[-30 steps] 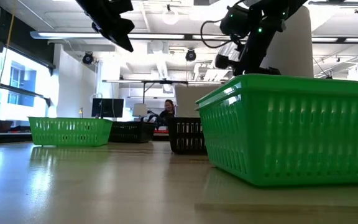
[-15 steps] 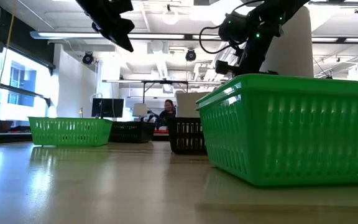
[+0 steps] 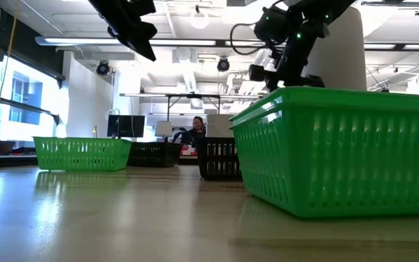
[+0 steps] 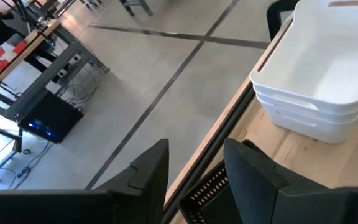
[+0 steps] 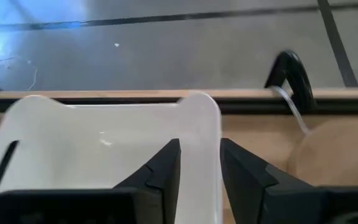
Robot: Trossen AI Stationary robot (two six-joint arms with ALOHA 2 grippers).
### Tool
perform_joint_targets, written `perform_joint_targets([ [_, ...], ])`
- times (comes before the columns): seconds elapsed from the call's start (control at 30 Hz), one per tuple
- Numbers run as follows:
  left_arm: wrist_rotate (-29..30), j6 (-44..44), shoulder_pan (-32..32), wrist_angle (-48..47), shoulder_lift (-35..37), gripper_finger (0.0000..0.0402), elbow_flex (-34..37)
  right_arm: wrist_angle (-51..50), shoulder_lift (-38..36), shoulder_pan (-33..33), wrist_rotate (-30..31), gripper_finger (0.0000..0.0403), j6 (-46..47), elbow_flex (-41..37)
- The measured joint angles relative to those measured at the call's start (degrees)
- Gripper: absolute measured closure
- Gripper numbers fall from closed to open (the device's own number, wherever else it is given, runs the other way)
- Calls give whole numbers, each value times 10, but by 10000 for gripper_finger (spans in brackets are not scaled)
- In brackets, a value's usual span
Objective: Stack baskets on shelf by color
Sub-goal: Stack the bottom black bin on the stacked black bins
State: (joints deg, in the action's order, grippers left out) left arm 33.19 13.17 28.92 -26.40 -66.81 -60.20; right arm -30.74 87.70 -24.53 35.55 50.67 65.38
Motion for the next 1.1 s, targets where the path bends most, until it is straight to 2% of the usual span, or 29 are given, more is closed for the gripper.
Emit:
perform_joint_targets([
  [0.2, 0, 0, 0, -32, 0, 261, 0, -1, 0, 20, -21, 300, -106, 39],
  [0.53, -3, -5, 0, -87, -2, 261, 0, -3, 0, 29, -159, 300, -284, 79],
  [0.7, -70, 33, 9, -90, -15, 261, 0, -4, 0, 29, -223, 300, -366, 81],
  [0.83, -138, 73, 26, -81, -40, 261, 0, -4, 0, 29, -234, 300, -396, 81],
  [1.0, -177, 107, 51, -70, -69, 261, 0, -5, 0, 29, -234, 300, -416, 81],
  [1.1, -202, 116, 60, -68, -80, 261, 0, -16, 0, 29, -254, 300, -442, 81],
])
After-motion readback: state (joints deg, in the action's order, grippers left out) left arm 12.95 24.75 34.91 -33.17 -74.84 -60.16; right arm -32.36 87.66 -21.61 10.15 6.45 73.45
